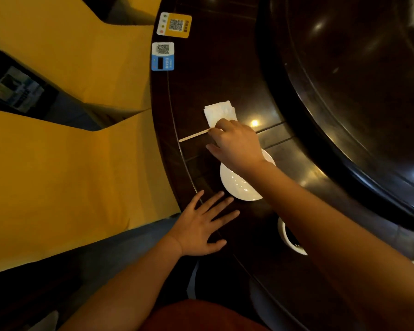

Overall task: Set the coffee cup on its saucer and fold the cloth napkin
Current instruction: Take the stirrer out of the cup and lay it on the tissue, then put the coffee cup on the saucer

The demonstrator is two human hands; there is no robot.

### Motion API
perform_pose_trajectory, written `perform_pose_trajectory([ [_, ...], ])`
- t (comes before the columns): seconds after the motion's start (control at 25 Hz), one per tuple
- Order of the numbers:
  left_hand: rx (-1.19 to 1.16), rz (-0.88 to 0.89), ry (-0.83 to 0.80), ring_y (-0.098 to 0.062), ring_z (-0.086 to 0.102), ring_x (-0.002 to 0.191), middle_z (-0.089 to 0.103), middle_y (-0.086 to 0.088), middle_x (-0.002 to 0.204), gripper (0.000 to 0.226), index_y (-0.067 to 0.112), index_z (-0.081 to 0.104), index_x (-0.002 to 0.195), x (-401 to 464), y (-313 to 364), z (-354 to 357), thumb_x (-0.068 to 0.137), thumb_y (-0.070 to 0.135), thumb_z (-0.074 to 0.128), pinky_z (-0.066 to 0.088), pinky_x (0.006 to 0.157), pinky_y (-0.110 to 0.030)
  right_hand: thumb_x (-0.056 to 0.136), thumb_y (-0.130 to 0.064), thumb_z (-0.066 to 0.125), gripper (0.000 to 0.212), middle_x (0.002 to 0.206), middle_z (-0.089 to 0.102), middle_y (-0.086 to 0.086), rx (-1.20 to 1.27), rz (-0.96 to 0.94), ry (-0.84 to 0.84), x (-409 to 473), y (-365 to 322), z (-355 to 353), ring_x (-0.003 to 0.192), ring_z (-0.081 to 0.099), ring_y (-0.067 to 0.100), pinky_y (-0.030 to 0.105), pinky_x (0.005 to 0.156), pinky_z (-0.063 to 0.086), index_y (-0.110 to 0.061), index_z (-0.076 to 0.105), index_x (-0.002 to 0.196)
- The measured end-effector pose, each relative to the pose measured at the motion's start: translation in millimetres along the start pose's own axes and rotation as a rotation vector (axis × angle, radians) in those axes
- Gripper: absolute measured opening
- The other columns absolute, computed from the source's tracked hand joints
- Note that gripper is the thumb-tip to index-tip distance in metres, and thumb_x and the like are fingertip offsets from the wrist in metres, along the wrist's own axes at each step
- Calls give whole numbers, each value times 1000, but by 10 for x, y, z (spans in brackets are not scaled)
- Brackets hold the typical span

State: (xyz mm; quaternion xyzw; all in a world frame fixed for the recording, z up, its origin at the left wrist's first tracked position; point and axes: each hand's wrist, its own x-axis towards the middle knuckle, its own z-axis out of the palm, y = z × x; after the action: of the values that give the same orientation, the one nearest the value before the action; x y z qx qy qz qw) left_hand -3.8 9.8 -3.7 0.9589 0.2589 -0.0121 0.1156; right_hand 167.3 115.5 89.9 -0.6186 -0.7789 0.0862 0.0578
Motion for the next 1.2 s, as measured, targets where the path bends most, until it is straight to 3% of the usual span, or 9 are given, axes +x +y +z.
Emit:
perform_pose_trajectory([
  [0.12,-25,6,4,-24,11,143,21,-3,155,73,33,21,146,3,7,-10,83,59,45,9,110,-56,81,-27,66,33,107,63,15,71,181,87,-564,19,-110,93,60,35,38,69,47,-7,64,108],
  [0.24,-3,14,-5,-24,12,143,21,-4,155,73,31,24,146,17,20,-42,83,59,45,10,110,-56,81,-35,65,45,122,57,15,91,387,19,-1166,27,-191,110,53,33,44,83,46,-13,58,120],
  [0.36,16,9,-16,-24,11,143,21,-5,155,72,31,23,146,21,40,-60,82,59,44,12,110,-56,78,-50,64,66,141,39,13,102,654,-16,-1737,38,-273,128,35,31,46,97,39,-22,43,134],
  [0.48,17,1,-25,-24,12,143,21,-5,155,72,31,21,146,11,22,-59,82,58,42,13,109,-56,71,-60,65,91,152,18,10,147,852,-125,-2072,34,-301,137,18,30,47,101,37,-29,20,144],
  [0.6,31,-43,-33,-24,12,143,20,-6,155,71,30,20,147,-44,-31,-48,84,58,39,14,109,-57,71,-58,67,98,151,17,10,202,866,-211,-2067,7,-228,135,22,29,44,94,43,-28,11,145],
  [0.72,29,-28,-46,-25,11,143,19,-6,155,71,30,20,147,-53,-38,-40,85,59,37,13,109,-56,71,-53,70,96,145,26,9,208,886,-164,-2088,18,-169,128,32,27,38,81,48,-26,14,144],
  [1.2,23,7,-36,-23,9,143,19,-5,155,70,31,20,147,8,27,-52,85,58,39,11,110,-55,70,-49,72,94,144,27,8,263,826,-88,-2024,3,-317,129,28,25,38,87,47,-25,19,143],
])
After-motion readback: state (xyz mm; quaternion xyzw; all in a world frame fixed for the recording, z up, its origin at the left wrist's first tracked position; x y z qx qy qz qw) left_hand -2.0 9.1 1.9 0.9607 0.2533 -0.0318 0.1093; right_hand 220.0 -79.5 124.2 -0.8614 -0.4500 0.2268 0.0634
